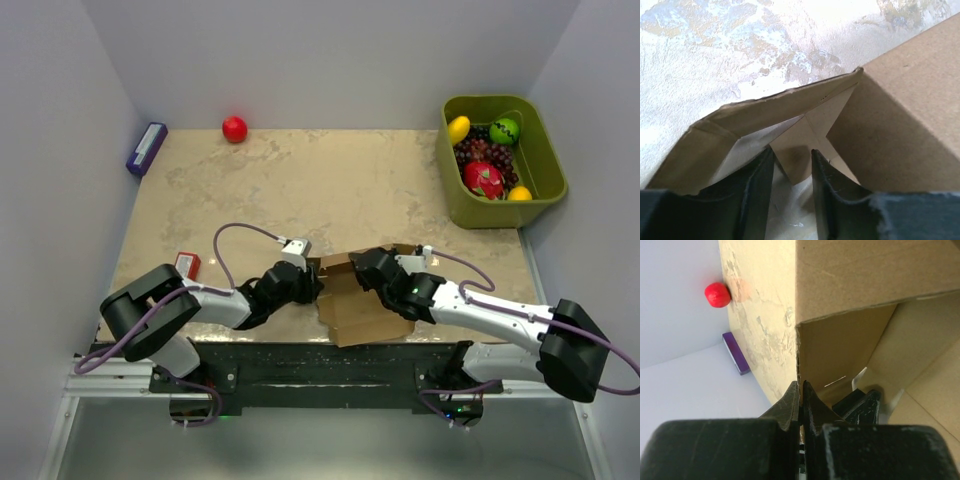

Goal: Fold the paper box

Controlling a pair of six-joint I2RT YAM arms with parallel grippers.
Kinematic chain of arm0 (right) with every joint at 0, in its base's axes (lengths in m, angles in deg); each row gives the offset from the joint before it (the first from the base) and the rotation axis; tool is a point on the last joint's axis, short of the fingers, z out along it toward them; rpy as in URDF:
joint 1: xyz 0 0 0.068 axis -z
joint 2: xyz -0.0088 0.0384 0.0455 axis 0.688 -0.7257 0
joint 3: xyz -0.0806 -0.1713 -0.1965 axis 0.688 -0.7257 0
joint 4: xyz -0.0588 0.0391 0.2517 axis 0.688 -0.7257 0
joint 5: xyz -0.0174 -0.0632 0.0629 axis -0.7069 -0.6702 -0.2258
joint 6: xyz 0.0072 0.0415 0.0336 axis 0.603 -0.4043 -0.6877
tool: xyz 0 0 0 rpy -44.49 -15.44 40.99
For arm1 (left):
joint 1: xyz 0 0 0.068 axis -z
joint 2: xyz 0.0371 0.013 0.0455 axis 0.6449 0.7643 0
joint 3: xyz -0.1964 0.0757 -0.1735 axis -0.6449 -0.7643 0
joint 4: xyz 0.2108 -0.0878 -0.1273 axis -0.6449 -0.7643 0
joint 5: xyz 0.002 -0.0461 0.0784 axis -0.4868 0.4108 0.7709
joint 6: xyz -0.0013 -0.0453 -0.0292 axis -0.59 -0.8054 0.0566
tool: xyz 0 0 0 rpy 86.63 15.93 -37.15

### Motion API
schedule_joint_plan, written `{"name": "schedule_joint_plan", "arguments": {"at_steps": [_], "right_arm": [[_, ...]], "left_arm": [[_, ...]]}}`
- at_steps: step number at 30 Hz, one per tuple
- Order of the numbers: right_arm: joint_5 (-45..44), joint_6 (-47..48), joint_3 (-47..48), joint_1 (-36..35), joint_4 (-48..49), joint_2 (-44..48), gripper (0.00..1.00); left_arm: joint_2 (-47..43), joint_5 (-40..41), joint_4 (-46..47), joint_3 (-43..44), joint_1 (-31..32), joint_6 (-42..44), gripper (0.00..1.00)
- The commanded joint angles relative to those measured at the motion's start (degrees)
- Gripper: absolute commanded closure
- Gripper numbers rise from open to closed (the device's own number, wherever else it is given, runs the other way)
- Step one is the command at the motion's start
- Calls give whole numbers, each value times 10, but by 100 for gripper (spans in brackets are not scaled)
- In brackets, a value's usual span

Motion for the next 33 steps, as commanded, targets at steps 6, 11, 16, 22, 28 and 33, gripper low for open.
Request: {"name": "schedule_joint_plan", "arguments": {"at_steps": [6, 11, 16, 22, 28, 33], "right_arm": [[-1, -10, 15, -2, 13, -14, 100], [3, -10, 14, -2, 14, -21, 100], [7, -12, 12, -3, 19, -28, 100], [10, -13, 12, -3, 22, -32, 100], [9, -17, 7, -2, 22, -31, 100], [1, -24, -2, -2, 18, -21, 100]], "left_arm": [[-17, 7, 43, 17, -1, -22, 72], [-24, 5, 63, 18, 0, -29, 77], [-27, 0, 73, 24, 5, -35, 79], [-5, -4, 71, 42, 15, -32, 80], [9, -12, 90, 42, 26, -21, 79], [-41, 14, 83, 12, 24, -3, 75]]}}
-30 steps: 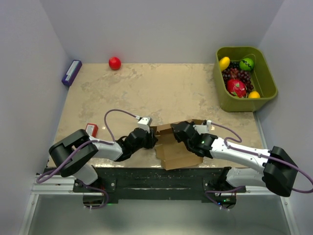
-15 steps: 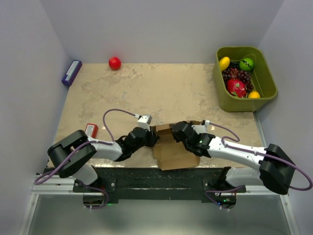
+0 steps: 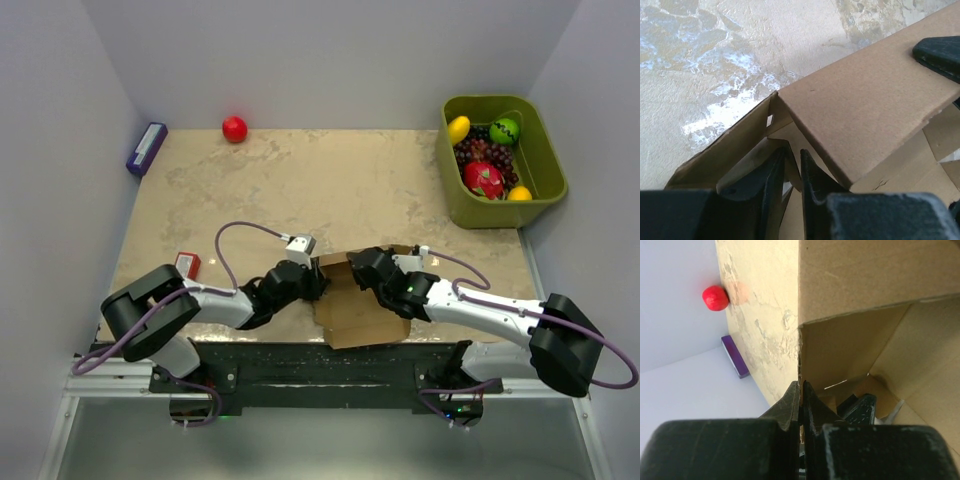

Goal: Fold the paper box

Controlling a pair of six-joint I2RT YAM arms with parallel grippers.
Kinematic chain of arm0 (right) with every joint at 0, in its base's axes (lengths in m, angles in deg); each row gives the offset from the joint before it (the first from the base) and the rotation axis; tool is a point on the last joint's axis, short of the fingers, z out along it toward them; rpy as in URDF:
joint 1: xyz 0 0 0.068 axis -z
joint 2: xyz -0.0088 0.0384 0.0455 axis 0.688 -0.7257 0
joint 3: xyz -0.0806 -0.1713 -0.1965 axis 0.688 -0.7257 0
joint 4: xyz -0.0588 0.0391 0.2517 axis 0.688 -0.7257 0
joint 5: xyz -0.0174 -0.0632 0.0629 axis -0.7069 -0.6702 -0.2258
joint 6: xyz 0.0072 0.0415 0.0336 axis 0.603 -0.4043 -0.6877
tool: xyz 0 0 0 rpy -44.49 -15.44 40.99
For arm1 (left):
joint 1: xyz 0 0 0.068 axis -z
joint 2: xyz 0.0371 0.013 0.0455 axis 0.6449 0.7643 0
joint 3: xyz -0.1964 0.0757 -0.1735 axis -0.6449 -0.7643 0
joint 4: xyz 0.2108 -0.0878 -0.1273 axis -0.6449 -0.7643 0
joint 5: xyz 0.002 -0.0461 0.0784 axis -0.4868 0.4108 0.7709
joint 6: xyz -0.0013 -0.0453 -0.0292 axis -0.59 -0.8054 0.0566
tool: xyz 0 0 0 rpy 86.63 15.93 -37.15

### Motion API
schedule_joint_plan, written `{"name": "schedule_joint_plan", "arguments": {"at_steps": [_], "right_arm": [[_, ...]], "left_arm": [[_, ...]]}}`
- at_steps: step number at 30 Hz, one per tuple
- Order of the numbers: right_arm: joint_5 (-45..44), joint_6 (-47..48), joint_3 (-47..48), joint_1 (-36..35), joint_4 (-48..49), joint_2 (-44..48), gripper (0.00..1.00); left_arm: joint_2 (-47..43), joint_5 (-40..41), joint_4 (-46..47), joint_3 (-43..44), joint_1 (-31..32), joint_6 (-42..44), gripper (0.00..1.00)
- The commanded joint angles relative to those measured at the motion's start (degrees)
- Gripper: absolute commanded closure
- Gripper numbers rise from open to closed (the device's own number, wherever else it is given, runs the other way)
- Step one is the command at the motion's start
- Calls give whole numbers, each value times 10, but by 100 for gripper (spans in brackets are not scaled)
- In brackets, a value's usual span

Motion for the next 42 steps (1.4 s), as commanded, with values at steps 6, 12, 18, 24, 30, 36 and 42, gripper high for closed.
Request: {"name": "schedule_joint_plan", "arguments": {"at_steps": [6, 12, 18, 24, 30, 36, 42], "right_arm": [[-13, -17, -22, -6, -2, 21, 100], [-18, -8, -39, -6, 18, 29, 100], [-23, 0, -52, -6, 31, 41, 100], [-35, 4, -58, -6, 27, 51, 100], [-47, 2, -65, -6, 24, 62, 100], [-49, 7, -70, -6, 31, 64, 100], [-40, 14, -77, -6, 47, 57, 100]], "left_arm": [[-95, -7, 43, -31, 6, 42, 66], [-137, -39, 13, -39, 3, 63, 52], [-211, -68, -45, -36, -6, 64, 36], [-259, -104, -133, -18, -11, 65, 26], [-290, -131, -197, 9, -22, 57, 15], [-294, -166, -186, 45, -41, -5, 15], [-271, -165, -168, 61, -49, -40, 15]]}}
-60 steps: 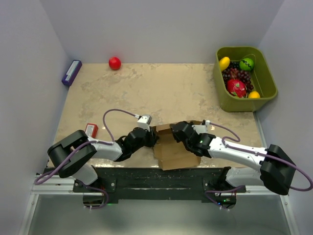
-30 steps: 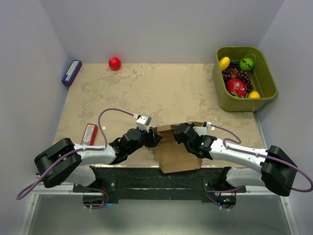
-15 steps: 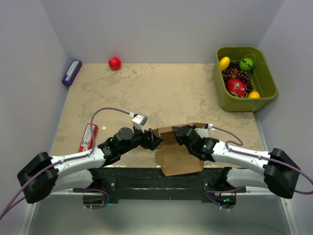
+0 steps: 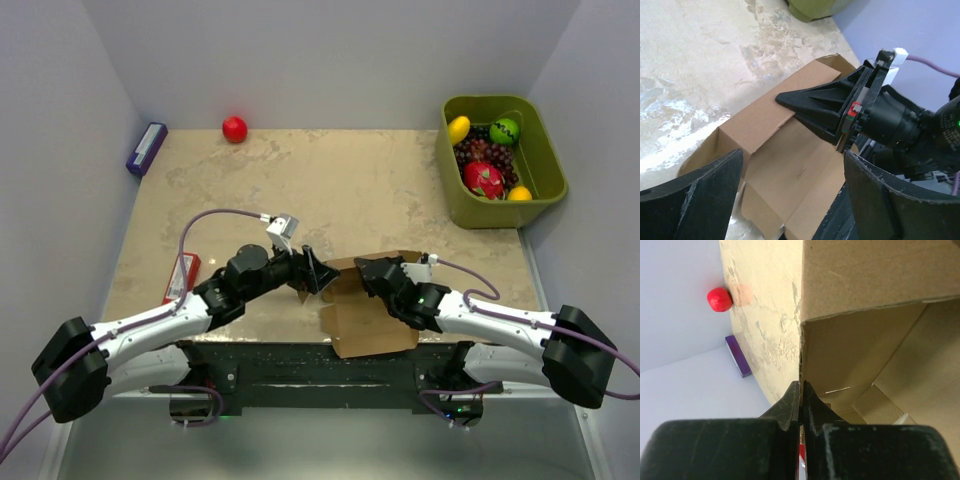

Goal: Fold the paper box

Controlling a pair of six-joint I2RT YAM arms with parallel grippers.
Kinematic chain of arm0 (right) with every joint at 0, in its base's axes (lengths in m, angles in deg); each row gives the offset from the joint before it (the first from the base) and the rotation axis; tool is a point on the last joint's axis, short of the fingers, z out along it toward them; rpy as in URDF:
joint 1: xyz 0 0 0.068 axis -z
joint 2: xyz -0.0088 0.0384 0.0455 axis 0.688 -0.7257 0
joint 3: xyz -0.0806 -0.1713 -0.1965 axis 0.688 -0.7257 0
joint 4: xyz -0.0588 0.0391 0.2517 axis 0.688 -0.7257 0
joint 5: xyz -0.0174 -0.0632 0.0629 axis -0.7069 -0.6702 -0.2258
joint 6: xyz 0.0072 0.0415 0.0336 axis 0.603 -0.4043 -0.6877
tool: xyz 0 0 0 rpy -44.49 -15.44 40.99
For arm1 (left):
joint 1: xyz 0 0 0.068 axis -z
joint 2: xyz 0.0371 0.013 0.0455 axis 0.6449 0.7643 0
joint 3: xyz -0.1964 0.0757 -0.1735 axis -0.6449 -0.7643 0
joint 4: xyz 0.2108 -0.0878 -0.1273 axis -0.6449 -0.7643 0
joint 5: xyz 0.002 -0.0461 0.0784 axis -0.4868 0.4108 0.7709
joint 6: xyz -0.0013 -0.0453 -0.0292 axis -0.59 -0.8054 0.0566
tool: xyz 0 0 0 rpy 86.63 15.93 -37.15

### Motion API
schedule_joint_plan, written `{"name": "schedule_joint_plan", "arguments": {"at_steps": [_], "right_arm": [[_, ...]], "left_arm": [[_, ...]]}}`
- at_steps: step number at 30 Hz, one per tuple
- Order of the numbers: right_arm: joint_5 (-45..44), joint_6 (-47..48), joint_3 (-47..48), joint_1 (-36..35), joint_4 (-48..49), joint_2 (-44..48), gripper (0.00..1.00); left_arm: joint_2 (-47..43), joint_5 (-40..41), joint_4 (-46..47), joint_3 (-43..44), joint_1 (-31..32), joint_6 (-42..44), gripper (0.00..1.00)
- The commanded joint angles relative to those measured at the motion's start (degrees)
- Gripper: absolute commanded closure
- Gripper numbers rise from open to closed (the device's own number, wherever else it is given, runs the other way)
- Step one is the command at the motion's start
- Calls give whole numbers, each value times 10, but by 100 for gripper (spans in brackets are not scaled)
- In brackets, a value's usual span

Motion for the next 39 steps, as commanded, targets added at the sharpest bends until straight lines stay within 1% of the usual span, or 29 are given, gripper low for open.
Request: {"name": "schedule_joint_plan", "arguments": {"at_steps": [1, 7, 11, 15, 21, 25, 27, 29, 31, 34, 36, 39], "right_arm": [[-24, 9, -9, -2, 20, -2, 100], [-21, 13, -17, -2, 32, -1, 100], [-17, 22, -21, -2, 44, -2, 100], [-15, 27, -36, -2, 68, -2, 100], [-17, 38, -45, -2, 69, -2, 100], [-17, 42, -58, -2, 92, 1, 100], [-15, 44, -69, -2, 104, 5, 100], [-15, 44, -78, -2, 112, 11, 100], [-16, 45, -88, -2, 117, 24, 100], [-26, 47, -101, -2, 116, 43, 100], [-35, 47, -107, -1, 112, 64, 100], [-47, 50, -111, -2, 95, 88, 100]], "left_arm": [[24, -16, 23, 29, -9, -38, 16], [56, -3, 31, 30, -10, -48, 24], [64, 20, 35, 22, -13, -51, 25], [86, 16, 55, 16, -15, -56, 29], [108, 12, 82, 3, -17, -65, 34], [125, -2, 106, -6, -17, -73, 36], [131, -12, 135, -17, -17, -72, 36], [124, -14, 144, -20, -17, -57, 35], [102, -10, 138, -17, -25, -42, 29], [53, -3, 108, -15, -55, -13, 22], [8, 13, 68, -14, -86, 9, 18], [-30, 32, 16, -18, -136, 27, 15]]}}
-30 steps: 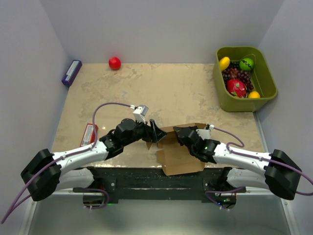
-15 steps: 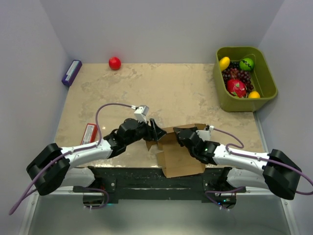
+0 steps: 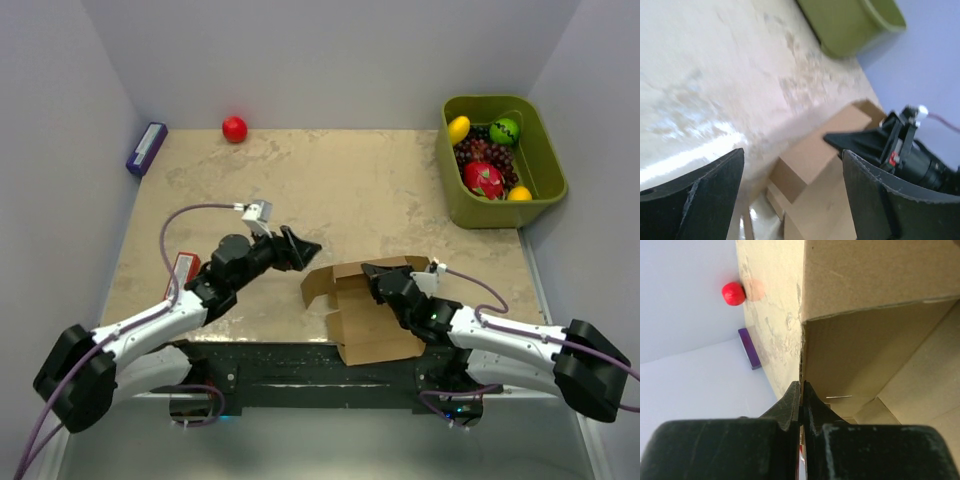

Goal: Fold the paper box

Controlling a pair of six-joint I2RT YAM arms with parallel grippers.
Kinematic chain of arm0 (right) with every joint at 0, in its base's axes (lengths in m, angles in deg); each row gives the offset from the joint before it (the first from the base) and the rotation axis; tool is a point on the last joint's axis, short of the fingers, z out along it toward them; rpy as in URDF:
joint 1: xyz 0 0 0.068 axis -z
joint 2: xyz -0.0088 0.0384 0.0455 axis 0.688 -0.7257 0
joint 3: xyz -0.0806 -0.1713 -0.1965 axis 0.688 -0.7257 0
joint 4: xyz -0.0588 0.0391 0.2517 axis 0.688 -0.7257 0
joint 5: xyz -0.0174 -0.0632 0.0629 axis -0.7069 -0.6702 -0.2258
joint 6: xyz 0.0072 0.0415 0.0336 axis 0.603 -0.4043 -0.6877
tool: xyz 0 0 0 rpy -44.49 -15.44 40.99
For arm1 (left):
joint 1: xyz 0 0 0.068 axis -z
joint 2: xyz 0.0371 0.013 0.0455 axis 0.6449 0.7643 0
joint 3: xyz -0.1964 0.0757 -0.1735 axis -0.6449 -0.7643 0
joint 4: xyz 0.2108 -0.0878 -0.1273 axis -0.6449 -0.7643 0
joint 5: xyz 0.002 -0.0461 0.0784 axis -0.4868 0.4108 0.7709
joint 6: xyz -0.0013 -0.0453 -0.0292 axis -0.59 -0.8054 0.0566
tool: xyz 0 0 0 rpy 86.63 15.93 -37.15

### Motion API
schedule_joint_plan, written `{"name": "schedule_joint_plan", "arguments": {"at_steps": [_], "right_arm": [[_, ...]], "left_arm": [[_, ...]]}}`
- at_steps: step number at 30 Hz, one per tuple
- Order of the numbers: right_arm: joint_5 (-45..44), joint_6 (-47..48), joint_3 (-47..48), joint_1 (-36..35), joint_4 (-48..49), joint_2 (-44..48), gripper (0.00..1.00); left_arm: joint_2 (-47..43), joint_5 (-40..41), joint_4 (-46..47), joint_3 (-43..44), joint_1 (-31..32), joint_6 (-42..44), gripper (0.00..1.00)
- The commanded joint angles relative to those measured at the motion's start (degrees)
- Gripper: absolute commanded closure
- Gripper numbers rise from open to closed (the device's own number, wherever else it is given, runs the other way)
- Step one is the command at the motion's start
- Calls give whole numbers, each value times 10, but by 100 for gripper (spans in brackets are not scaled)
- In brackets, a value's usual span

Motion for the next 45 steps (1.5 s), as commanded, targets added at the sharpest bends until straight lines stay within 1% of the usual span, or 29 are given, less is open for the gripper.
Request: {"name": "schedule_joint_plan", "arguments": {"at_steps": [1, 2, 4, 7, 12, 17, 20, 24, 28, 34, 40, 45], "right_arm": [[-47, 15, -6, -1, -19, 31, 100], [-48, 15, -7, -2, -22, 39, 100], [-53, 15, -8, -2, -25, 45, 100], [-56, 18, -10, -2, -28, 53, 100], [-57, 20, -13, -2, -23, 57, 100], [-62, 29, -14, -1, -16, 51, 100], [-63, 41, -24, -2, 3, 46, 100], [-63, 47, -40, -2, 41, 48, 100], [-68, 53, -30, -2, 23, 50, 100], [-68, 54, -28, -2, 23, 45, 100], [-67, 58, -26, -2, 33, 38, 100], [-63, 64, -26, -2, 35, 35, 100]], "left_arm": [[-57, 31, -52, -2, -62, 52, 15], [-54, 32, -70, -3, -78, 61, 15], [-23, 18, -82, -4, -87, 74, 15], [31, -9, -73, -11, -88, 75, 16], [113, -24, -30, -16, -87, 85, 17], [171, -84, 41, -23, -82, 99, 18], [191, -110, 66, -21, -74, 111, 19], [202, -133, 74, -26, -64, 123, 20], [196, -140, 80, -44, -51, 131, 20], [176, -141, 100, -78, -24, 123, 20], [144, -113, 133, -103, 23, 121, 20], [157, -107, 158, -92, 29, 132, 21]]}}
